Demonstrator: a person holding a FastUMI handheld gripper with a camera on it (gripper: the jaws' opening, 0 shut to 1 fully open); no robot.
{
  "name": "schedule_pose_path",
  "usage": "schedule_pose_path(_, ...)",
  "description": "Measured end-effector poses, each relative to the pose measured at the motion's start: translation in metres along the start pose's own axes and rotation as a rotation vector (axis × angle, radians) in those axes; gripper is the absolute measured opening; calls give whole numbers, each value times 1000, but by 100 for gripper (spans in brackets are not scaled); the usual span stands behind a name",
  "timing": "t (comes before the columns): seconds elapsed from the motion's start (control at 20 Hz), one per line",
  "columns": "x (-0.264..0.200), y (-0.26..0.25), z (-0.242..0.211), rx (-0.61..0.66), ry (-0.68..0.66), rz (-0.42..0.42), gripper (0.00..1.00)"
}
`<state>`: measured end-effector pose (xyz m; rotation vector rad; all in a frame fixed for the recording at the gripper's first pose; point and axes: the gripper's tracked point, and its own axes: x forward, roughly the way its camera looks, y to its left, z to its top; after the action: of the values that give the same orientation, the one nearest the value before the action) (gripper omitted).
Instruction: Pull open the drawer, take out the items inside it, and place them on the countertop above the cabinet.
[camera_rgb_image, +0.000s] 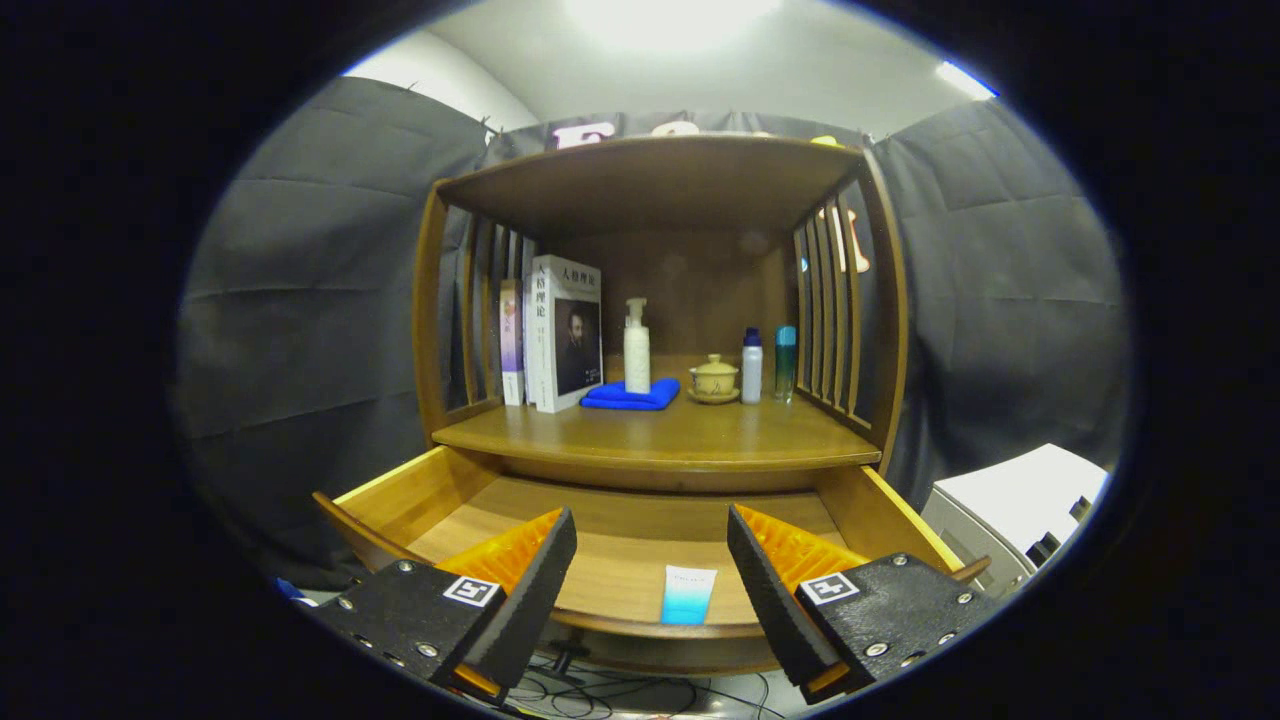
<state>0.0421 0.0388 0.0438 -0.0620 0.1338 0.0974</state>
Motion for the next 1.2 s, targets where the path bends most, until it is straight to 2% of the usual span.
schedule_pose_path(0.15,28,-8,-1,21,104,24,94)
schedule_pose_path(0.25,43,-19,-4,-33,153,20,94)
schedule_pose_path(0.55,69,-15,-61,-34,428,76,94)
schedule_pose_path(0.9,77,-32,-114,-52,710,72,94)
schedule_pose_path(1.2,76,-32,-133,45,869,75,93)
